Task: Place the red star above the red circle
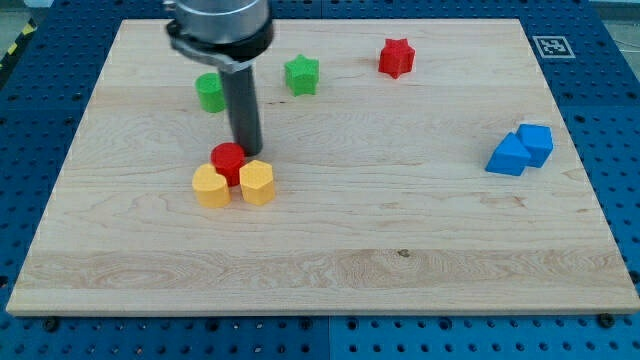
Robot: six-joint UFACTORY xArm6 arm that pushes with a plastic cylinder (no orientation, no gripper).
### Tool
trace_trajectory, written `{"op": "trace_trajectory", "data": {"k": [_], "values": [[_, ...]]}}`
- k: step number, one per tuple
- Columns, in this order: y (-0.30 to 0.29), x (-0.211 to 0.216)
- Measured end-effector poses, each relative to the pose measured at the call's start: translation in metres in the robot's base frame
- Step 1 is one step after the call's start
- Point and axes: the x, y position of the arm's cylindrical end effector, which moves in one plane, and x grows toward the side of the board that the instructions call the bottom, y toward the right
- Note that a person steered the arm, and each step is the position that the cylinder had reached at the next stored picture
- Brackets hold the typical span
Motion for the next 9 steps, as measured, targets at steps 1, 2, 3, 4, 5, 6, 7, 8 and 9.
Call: {"op": "trace_trajectory", "data": {"k": [1,2,3,4,5,6,7,8,9], "values": [[0.002,-0.014],[0.060,-0.051],[0.165,-0.053],[0.253,-0.072],[0.289,-0.138],[0.268,-0.193],[0.204,-0.199],[0.190,-0.144],[0.190,-0.071]]}}
